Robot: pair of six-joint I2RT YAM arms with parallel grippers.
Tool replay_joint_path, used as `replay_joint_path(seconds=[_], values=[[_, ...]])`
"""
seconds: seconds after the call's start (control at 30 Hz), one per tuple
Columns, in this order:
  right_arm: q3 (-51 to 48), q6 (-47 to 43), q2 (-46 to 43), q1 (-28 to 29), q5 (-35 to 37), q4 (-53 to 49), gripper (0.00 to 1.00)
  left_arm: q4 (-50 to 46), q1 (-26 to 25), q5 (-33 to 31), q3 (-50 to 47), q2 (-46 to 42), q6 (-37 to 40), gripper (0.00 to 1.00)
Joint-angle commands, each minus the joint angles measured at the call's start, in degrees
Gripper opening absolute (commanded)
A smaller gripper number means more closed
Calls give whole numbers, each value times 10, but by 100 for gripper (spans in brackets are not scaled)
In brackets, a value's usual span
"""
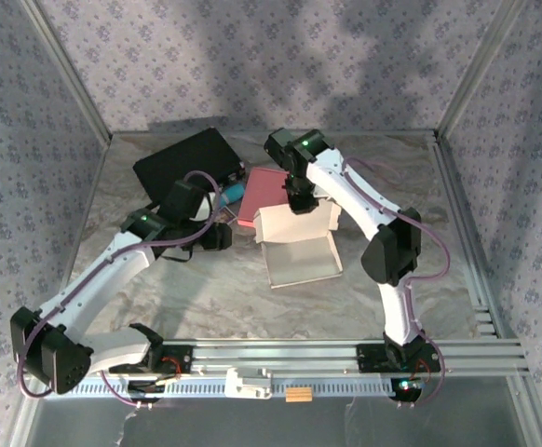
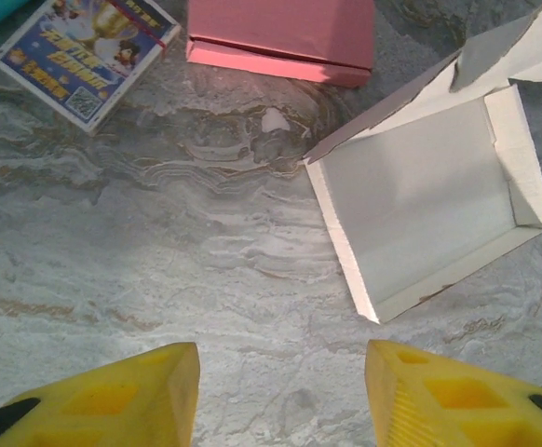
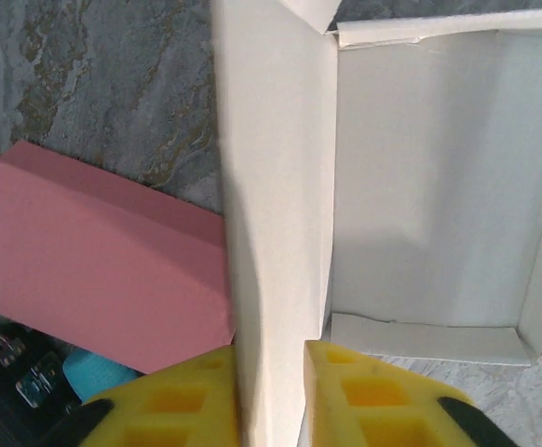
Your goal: Fold the paper box
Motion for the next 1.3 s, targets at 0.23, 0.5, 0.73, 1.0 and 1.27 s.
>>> replay_joint_path(seconds=[0.23,0.5,0.73,1.0,1.27], values=[[-89,-210,-150,-25,110,84,53,64,-1,9,26,92,121,58],[-364,-919,-360,-204,-209,344,59,117,-5,71,70,162,149,61],[-486,-1162,-389,-304,-305,267,60,97,-23,48,91,197,170,62],[-546,-1222,-350,-305,-299,383,57,92,-34,39,109,236,166,60],[-505,-1266,-286,-276,-294,410,55,99,-34,22,111,248,146,55]])
